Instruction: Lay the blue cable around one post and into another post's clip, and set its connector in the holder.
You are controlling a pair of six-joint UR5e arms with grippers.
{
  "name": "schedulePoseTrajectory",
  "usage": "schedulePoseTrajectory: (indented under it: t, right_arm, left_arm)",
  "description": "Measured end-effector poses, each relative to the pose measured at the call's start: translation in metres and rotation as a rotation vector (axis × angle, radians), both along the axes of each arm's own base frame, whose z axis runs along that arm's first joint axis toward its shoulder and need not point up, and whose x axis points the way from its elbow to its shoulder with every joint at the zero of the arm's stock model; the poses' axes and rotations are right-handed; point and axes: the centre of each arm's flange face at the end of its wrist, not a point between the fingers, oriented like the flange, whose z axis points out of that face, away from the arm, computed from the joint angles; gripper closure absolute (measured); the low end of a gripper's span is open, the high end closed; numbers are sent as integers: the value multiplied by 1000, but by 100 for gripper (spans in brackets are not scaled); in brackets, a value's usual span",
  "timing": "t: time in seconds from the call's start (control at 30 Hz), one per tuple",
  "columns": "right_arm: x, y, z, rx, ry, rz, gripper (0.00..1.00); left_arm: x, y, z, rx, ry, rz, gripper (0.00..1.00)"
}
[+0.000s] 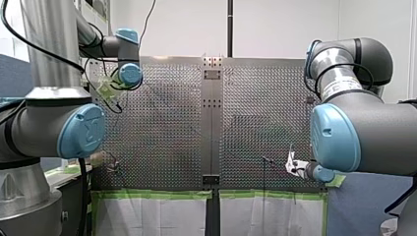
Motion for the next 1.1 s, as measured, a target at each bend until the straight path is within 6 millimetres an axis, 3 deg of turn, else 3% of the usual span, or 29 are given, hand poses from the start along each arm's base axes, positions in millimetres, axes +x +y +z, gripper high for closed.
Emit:
schedulePoseTrajectory:
  t: [0.23,0.63,1.1]
  right_arm:
    - [2,0,-1,1,2,3,100]
    - [3,1,-2,3,3,5,100]
    - [5,3,-4,7,5,8,100]
  left_arm:
    - [19,18,-21,-44,-20,-9,0]
    - [33,24,-14,-117,-129,-95,0]
    - [32,29,-16,-211,-173,-188,0]
